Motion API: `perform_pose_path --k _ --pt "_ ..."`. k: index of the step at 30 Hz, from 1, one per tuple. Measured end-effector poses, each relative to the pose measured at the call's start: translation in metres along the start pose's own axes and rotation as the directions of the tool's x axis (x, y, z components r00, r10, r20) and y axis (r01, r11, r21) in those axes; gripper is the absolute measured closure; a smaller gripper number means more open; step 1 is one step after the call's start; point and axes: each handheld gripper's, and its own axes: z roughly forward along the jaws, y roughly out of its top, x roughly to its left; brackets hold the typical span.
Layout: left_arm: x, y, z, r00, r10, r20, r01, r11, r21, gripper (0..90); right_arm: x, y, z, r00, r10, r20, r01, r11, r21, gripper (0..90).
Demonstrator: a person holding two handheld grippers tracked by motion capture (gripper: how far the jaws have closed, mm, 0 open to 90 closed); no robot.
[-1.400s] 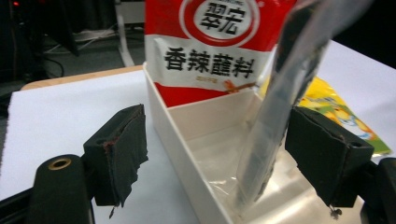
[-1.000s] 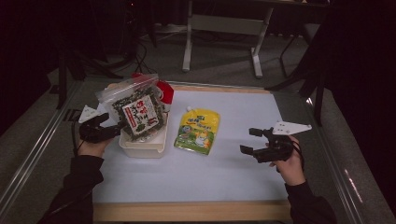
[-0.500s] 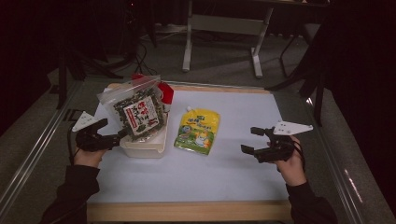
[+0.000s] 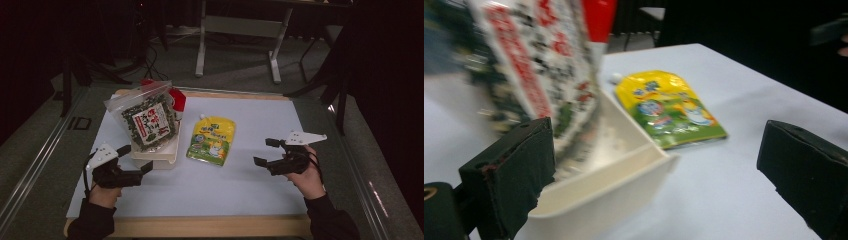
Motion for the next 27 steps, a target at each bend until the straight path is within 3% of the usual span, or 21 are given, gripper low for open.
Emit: perform_pose_path --k 7,14,19,23,27 --pt "-0.030 -0.018 0.014 0.9932 -0.016 0.115 0.014 0.9997 0.018 3.3 0.001 0.001 0.012 0.9999 -0.013 0.006 0.013 1.000 0.017 16.0" --pt "-0.052 -0.032 0.030 0.9824 0.024 0.185 -0.033 0.9984 0.046 3.3 -0.001 0.006 0.030 0.9994 -0.029 0.020 0.028 0.999 0.025 28.0" --pt "-0.056 -0.040 0.037 0.9787 0.057 0.197 -0.071 0.9952 0.067 3.3 -0.006 0.011 0.054 0.9994 -0.030 0.015 0.030 0.999 0.042 38.6" --pt "-0.057 -0.043 0.040 0.9753 0.062 0.212 -0.079 0.9941 0.075 3.3 -0.011 0.013 0.067 0.9995 -0.028 0.017 0.027 0.998 0.052 41.5" --pt "-0.059 -0.048 0.043 0.9734 0.074 0.217 -0.095 0.9919 0.085 3.3 -0.020 0.013 0.089 0.9996 -0.025 0.014 0.024 0.997 0.078 51.0"
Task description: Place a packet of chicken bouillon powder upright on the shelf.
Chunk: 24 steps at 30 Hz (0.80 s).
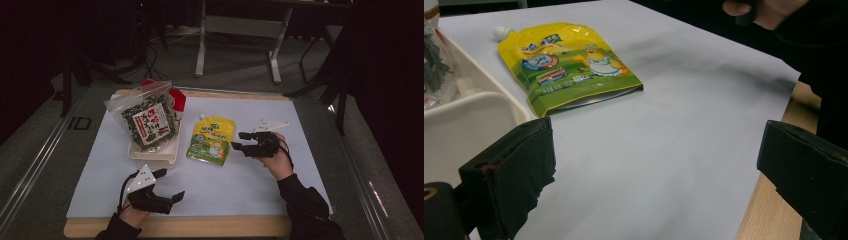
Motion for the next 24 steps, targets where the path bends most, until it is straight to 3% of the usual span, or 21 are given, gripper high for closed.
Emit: perform_pose_path --k 9,14,16,17,24 --pt "-0.003 -0.003 0.001 0.9999 0.012 0.008 -0.012 0.9999 -0.006 3.3 -0.009 0.004 0.033 0.9997 0.004 0.022 -0.005 0.998 0.057 70.9" --pt "-0.002 -0.005 0.001 0.9999 0.007 0.012 -0.007 1.0000 -0.002 3.3 -0.021 0.011 0.058 0.9985 0.032 0.044 -0.035 0.996 0.076 83.5" --pt "-0.002 -0.006 0.001 0.9999 0.010 0.012 -0.010 1.0000 -0.001 3.3 -0.021 0.011 0.058 0.9985 0.032 0.044 -0.035 0.996 0.076 83.5" --pt "-0.003 -0.007 0.001 0.9998 0.016 0.013 -0.016 0.9999 0.004 3.3 -0.026 0.014 0.070 0.9978 0.047 0.047 -0.052 0.995 0.090 84.7" --pt "-0.005 -0.011 0.002 0.9996 0.018 0.023 -0.018 0.9998 0.010 3.3 -0.034 0.023 0.094 0.9961 0.060 0.064 -0.067 0.991 0.112 89.8"
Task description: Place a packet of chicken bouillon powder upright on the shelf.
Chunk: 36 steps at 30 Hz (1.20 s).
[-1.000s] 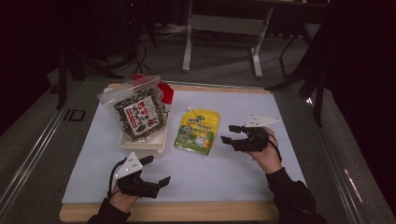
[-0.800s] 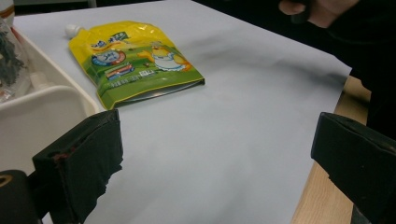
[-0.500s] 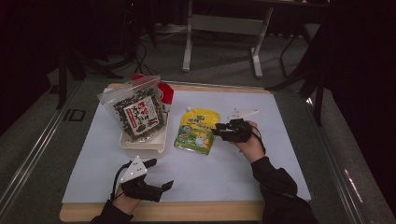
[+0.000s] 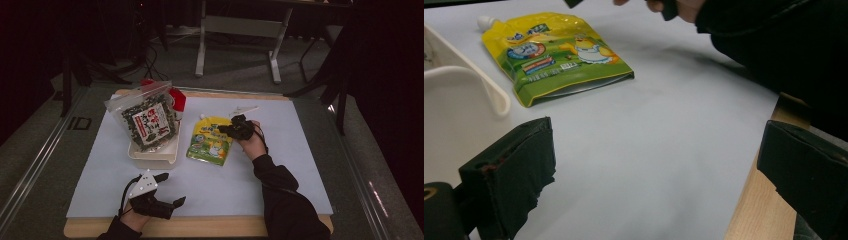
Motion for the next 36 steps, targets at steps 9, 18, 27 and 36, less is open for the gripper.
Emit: perform_pose_path --k 9,18,27,36 --pt "-0.002 -0.003 -0.001 1.0000 -0.007 0.003 0.007 1.0000 0.001 3.3 -0.008 0.013 0.029 0.9996 0.021 0.021 -0.021 1.000 0.020 89.9" --pt "-0.003 -0.005 -0.006 1.0000 -0.008 0.002 0.008 0.9999 -0.014 3.3 -0.020 0.030 0.050 0.9981 0.034 0.052 -0.036 0.999 0.037 89.9" --pt "-0.006 -0.007 -0.009 0.9999 -0.011 -0.005 0.011 0.9999 -0.013 3.3 -0.030 0.046 0.076 0.9952 0.056 0.081 -0.061 0.996 0.060 89.8" --pt "-0.008 -0.009 -0.009 0.9999 -0.013 0.000 0.013 0.9999 -0.005 3.3 -0.042 0.052 0.098 0.9891 0.083 0.121 -0.095 0.991 0.092 89.8"
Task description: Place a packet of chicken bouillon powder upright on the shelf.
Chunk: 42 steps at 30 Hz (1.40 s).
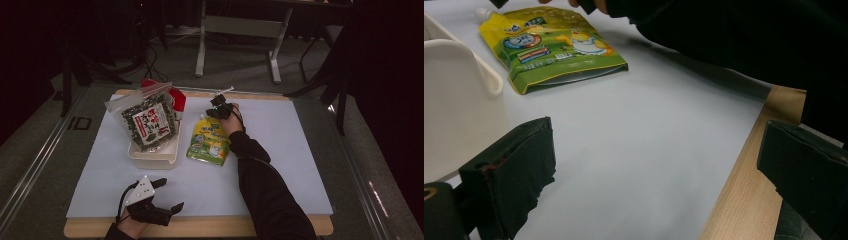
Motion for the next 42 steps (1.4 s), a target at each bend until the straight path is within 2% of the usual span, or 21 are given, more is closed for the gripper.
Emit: perform_pose_path --k 1,5,7,8,10,16,17,20,25,28,29,42 --pt "0.000 0.000 -0.001 1.0000 0.001 -0.002 -0.001 1.0000 0.000 3.3 0.001 0.003 0.005 0.9998 -0.008 0.018 0.008 1.000 0.011 89.7" --pt "0.001 -0.001 -0.001 1.0000 -0.003 -0.002 0.003 1.0000 -0.002 3.3 0.002 0.003 0.013 0.9989 -0.018 0.042 0.016 0.999 0.046 89.7" --pt "0.001 -0.001 -0.002 1.0000 -0.002 -0.002 0.002 1.0000 0.000 3.3 0.003 0.001 0.016 0.9994 -0.019 0.028 0.018 0.998 0.061 89.8" --pt "0.001 -0.001 -0.002 1.0000 -0.003 -0.001 0.003 1.0000 0.000 3.3 0.005 0.000 0.017 0.9991 -0.028 0.032 0.026 0.998 0.056 89.9" --pt "0.001 -0.001 -0.002 1.0000 -0.001 -0.002 0.001 1.0000 0.001 3.3 0.006 -0.002 0.015 0.9999 -0.011 0.004 0.011 0.999 0.051 90.0" --pt "0.001 0.000 -0.002 1.0000 0.008 -0.003 -0.008 1.0000 0.002 3.3 0.016 -0.011 0.010 0.9993 -0.026 -0.025 0.027 0.999 0.042 90.0" --pt "0.001 0.001 -0.003 0.9999 0.009 -0.008 -0.009 0.9999 -0.005 3.3 0.025 -0.019 0.004 0.9981 -0.041 -0.046 0.043 0.998 0.038 89.9" --pt "0.001 0.001 -0.004 0.9999 0.010 -0.009 -0.010 0.9999 -0.009 3.3 0.031 -0.024 0.000 0.9962 -0.058 -0.066 0.060 0.997 0.038 89.9" --pt "0.002 0.002 -0.003 0.9999 0.013 -0.010 -0.013 0.9999 -0.007 3.3 0.053 -0.038 -0.013 0.9876 -0.118 -0.104 0.124 0.991 0.049 89.9" --pt "0.002 0.003 -0.002 0.9999 0.015 -0.007 -0.015 0.9999 -0.004 3.3 0.060 -0.044 -0.017 0.9845 -0.129 -0.119 0.135 0.990 0.046 89.8" --pt "0.002 0.003 -0.001 0.9998 0.017 -0.007 -0.017 0.9998 -0.004 3.3 0.065 -0.050 -0.022 0.9808 -0.135 -0.141 0.142 0.989 0.044 89.7" --pt "0.002 0.004 0.001 0.9998 0.019 -0.001 -0.019 0.9998 0.000 3.3 0.088 -0.079 -0.047 0.9705 -0.165 -0.176 0.174 0.984 0.039 88.8"
